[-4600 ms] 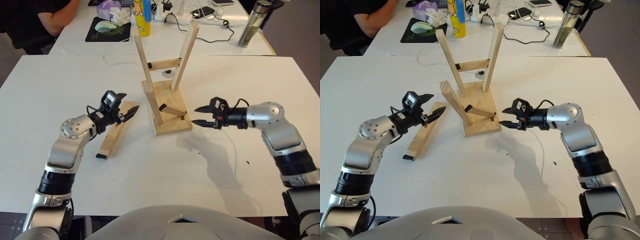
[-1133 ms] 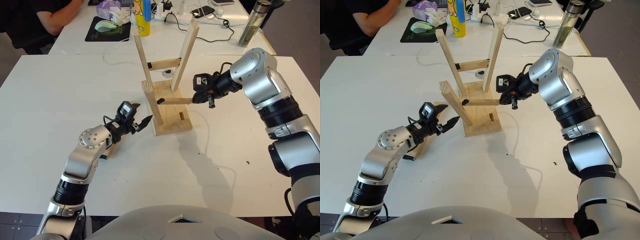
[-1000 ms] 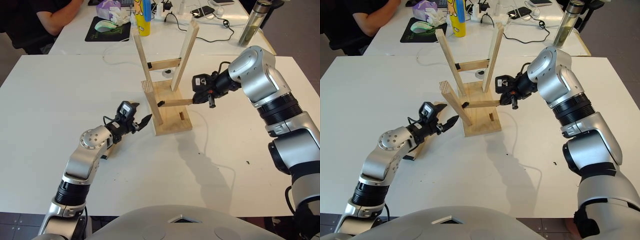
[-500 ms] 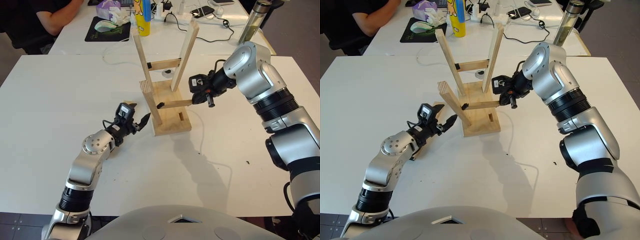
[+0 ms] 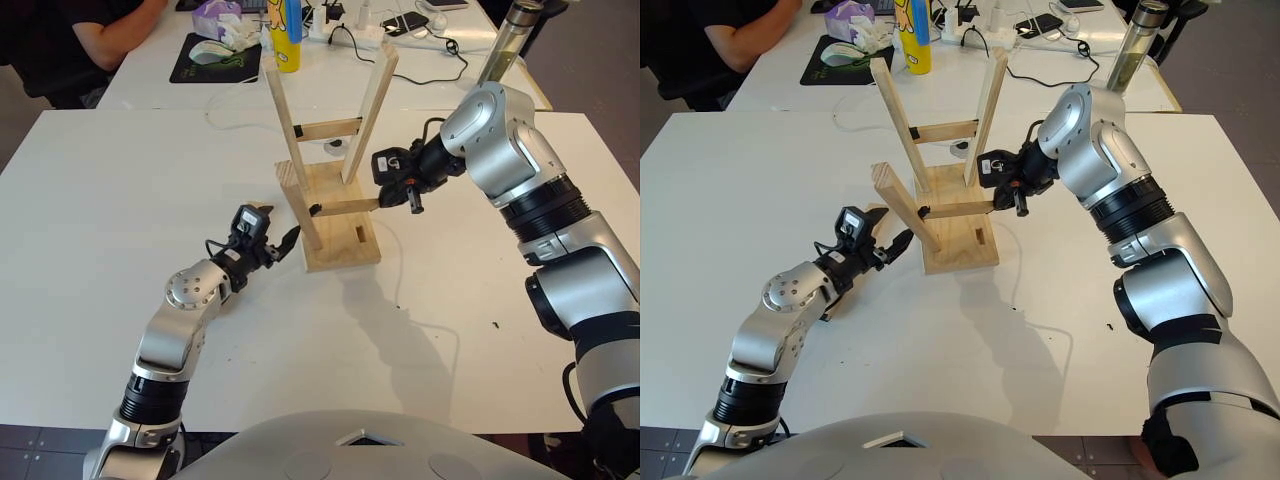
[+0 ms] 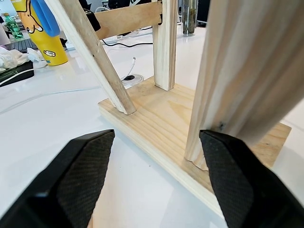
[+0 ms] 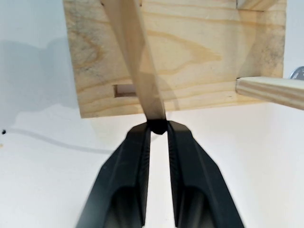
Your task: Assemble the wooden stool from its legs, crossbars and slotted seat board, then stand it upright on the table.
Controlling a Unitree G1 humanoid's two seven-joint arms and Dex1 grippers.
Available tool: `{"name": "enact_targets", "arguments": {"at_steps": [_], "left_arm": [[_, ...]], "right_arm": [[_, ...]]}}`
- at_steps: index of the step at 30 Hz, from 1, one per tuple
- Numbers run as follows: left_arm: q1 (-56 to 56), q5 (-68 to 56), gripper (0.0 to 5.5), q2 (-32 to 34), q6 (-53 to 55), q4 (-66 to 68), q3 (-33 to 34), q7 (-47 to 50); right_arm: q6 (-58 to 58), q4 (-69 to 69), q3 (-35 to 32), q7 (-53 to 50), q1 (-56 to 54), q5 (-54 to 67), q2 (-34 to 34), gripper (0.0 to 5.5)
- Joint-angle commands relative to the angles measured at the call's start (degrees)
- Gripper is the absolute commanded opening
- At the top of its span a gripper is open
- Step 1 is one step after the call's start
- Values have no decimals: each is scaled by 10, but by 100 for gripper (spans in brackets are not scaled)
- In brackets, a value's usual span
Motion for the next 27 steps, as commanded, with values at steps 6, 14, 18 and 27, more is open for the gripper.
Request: {"name": "enact_targets", "arguments": {"at_steps": [6, 14, 18, 27], "left_arm": [[-15, 3, 335, -1, 6, -9, 6, 4], [-14, 7, 335, -2, -3, 2, 6, 4], [-16, 7, 335, 2, -4, 6, 6, -4], [-13, 3, 335, 9, -4, 8, 14, -14]], "right_arm": [[13, -47, -12, 20, -30, 8, -12, 40], [50, -104, -29, 54, -32, 42, -40, 39], [127, -179, -25, 58, -12, 117, -85, 39], [244, -210, -54, 54, 6, 240, -134, 36]]}}
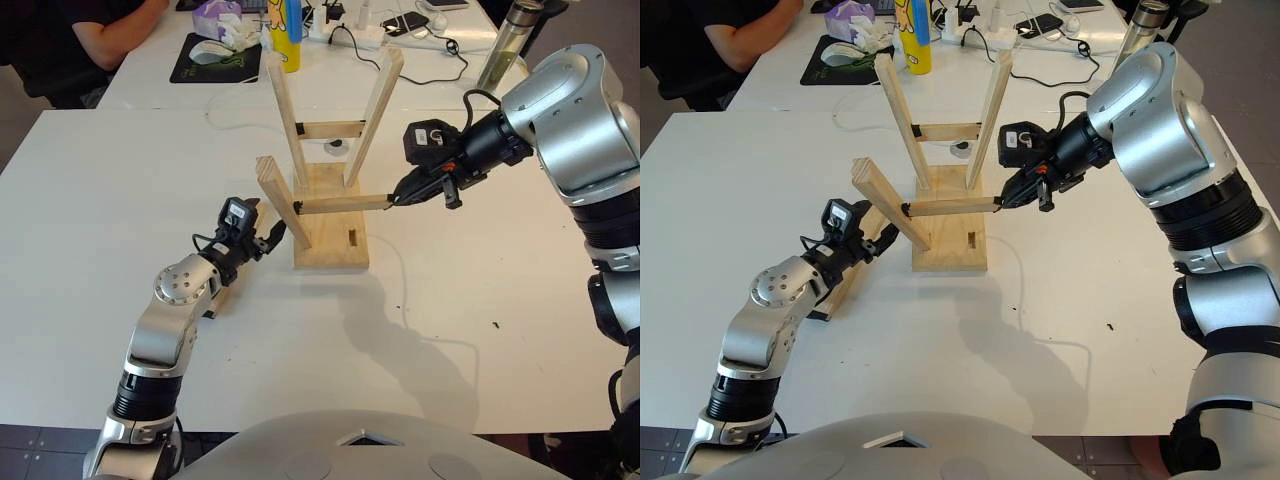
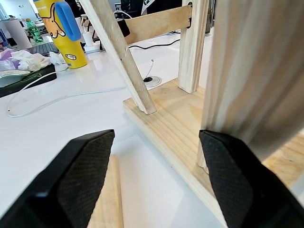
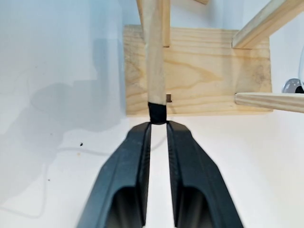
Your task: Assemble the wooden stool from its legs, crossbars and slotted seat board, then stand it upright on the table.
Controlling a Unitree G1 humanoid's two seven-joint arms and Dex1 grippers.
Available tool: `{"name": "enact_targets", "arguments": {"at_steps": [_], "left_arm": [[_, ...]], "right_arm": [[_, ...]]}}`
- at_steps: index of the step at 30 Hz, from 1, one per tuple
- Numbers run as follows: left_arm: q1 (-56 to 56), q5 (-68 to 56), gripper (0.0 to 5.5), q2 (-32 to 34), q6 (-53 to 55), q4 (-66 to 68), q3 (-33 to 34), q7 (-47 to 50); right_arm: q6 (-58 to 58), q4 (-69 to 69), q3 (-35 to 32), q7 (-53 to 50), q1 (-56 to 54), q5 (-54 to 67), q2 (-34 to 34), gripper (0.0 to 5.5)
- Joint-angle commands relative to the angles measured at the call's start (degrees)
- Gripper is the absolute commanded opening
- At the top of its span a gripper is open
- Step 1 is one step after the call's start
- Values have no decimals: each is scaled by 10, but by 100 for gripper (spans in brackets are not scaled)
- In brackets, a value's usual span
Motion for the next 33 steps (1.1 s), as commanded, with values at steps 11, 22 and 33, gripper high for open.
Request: {"name": "enact_targets", "arguments": {"at_steps": [11, 22, 33], "left_arm": [[-27, -15, 335, 25, 0, 19, -3, -55], [-57, -16, 335, 39, 4, 38, -10, -94], [-66, -14, 335, 48, 2, 50, -8, -111]], "right_arm": [[67, 8, -108, -89, 116, 105, 12, 2], [19, 15, -120, -201, 272, 101, 44, 2], [-63, 32, -245, -253, 384, 159, 44, 98]]}}
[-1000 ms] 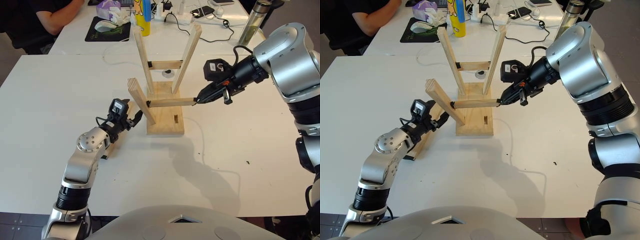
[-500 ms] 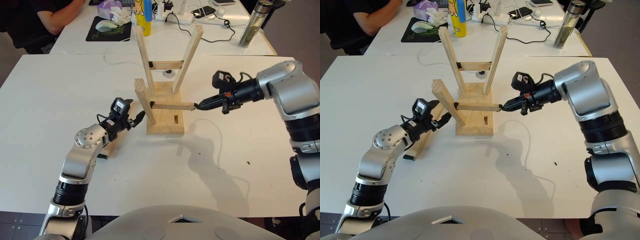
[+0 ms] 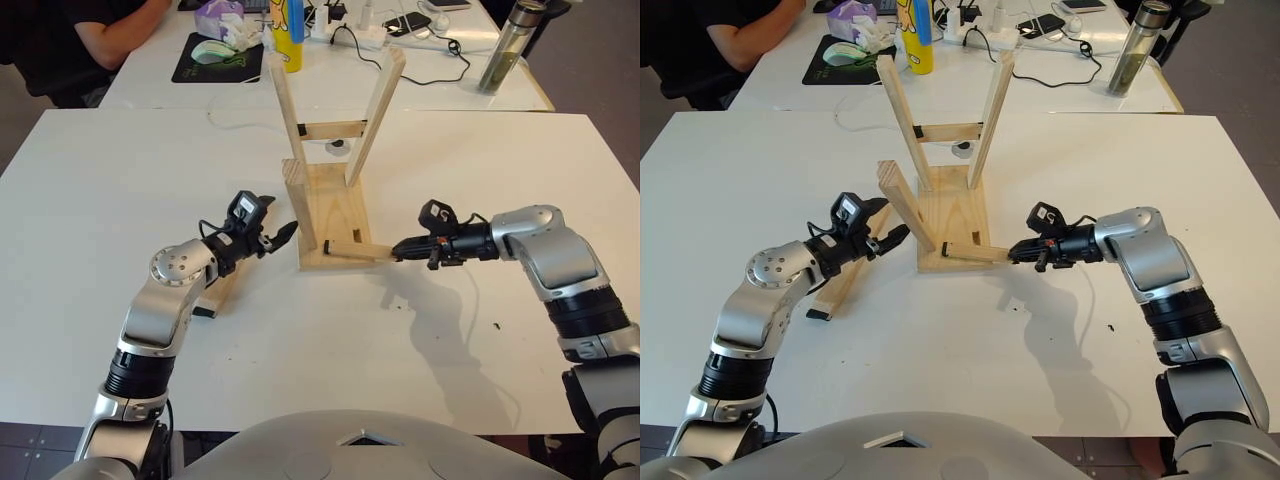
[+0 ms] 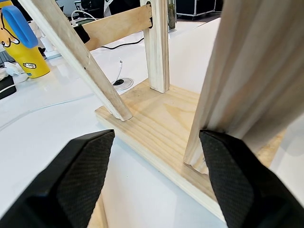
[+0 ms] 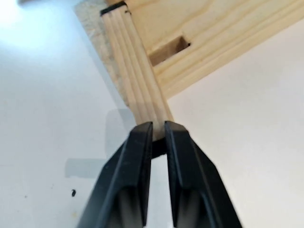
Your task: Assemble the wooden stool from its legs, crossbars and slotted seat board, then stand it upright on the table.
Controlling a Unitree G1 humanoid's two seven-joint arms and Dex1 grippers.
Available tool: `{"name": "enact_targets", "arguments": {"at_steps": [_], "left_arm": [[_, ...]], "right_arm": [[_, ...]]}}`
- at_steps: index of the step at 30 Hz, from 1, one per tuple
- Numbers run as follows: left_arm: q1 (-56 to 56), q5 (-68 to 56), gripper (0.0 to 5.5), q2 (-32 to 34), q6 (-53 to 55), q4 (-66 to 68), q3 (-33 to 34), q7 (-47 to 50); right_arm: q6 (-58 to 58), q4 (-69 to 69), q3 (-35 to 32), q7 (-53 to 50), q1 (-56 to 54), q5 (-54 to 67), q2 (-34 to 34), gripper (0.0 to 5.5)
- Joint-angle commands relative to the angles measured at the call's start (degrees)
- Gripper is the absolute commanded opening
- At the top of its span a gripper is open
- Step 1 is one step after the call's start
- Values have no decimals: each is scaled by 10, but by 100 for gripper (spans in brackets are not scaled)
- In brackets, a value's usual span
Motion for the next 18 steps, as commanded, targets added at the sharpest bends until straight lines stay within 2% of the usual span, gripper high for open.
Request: {"name": "enact_targets", "arguments": {"at_steps": [1, 5, 9, 14, 18], "left_arm": [[-5, -2, 335, 6, 1, 7, 1, -5], [0, -2, 335, 6, -5, 13, 1, -6], [0, -2, 335, 6, -9, 20, 2, -9], [-13, -1, 335, 6, -13, 31, -1, -14], [-20, 0, 335, 5, -17, 39, -3, -18]], "right_arm": [[-1, -3, -86, 12, 37, 70, -8, 113], [22, -2, -131, 21, 48, 125, -7, 173], [8, 3, -114, 38, 43, 124, -14, 228], [-81, 29, -53, 53, 32, 63, -11, 232], [-133, 72, -34, 67, 19, 49, 6, 232]]}}
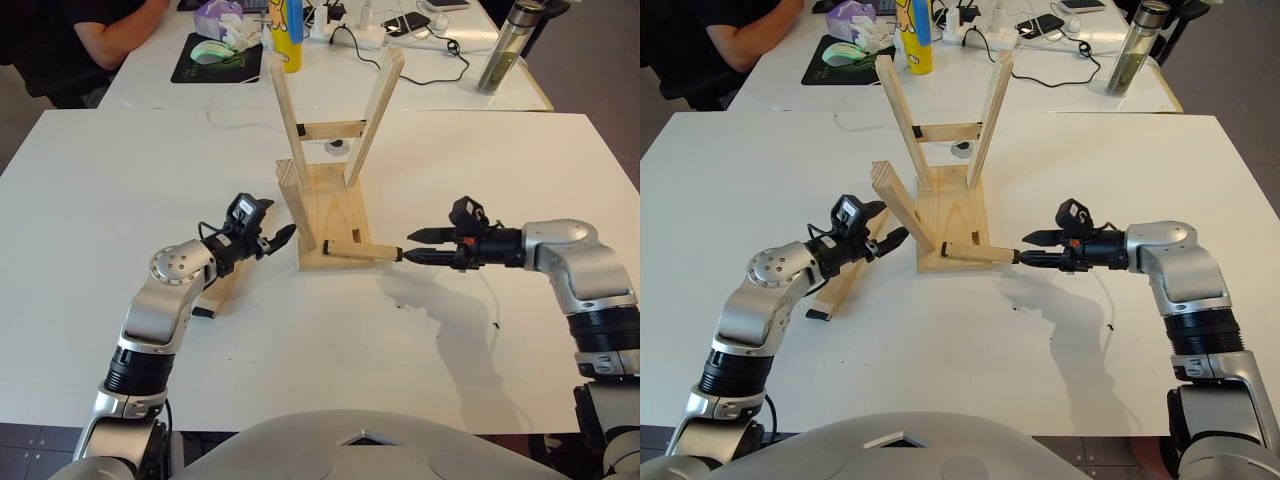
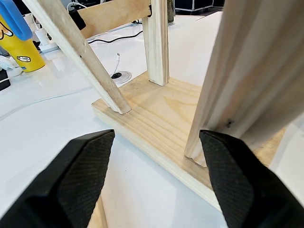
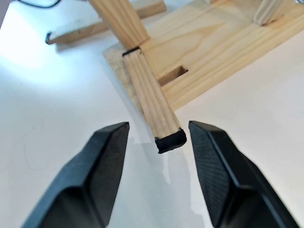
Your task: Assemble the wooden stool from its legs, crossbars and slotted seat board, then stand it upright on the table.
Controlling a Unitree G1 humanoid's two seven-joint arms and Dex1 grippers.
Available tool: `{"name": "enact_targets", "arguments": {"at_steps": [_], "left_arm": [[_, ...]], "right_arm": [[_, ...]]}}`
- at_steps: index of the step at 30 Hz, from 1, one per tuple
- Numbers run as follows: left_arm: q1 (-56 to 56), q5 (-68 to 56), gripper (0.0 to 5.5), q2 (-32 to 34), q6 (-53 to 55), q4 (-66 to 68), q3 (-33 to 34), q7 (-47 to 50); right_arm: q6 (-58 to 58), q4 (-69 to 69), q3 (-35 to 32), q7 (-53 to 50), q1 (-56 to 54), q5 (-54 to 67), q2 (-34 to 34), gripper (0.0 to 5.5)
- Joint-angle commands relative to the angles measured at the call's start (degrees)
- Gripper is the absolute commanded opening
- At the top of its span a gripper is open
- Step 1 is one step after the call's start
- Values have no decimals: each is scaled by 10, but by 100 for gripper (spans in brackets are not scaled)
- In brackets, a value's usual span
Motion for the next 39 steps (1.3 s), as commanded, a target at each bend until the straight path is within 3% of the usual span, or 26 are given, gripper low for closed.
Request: {"name": "enact_targets", "arguments": {"at_steps": [1, 7, 17, 23, 27, 32, 39], "left_arm": [[-15, 0, 335, 3, -6, 9, -3, -6], [-19, -1, 335, 3, -5, 12, -5, -10], [-8, -2, 335, 3, -5, 4, 2, -4], [14, -3, 335, 4, 0, -13, 12, 5], [10, -4, 335, 4, -1, -6, 11, 0], [0, -7, 335, 12, 2, -1, 11, -11], [-7, -9, 335, 18, 5, 3, 6, -23]], "right_arm": [[-66, 51, 21, 13, -29, -26, 16, 232], [-126, 103, 29, 17, -47, -49, 27, 232], [-303, -73, 13, -73, 87, -140, -10, 232], [-461, -126, -49, -367, 206, -317, 53, 232], [-524, -161, -33, -526, 319, -429, 111, 232], [-551, -203, -30, -596, 405, -474, 135, 232], [-503, -210, -13, -665, 401, -574, 169, 232]]}}
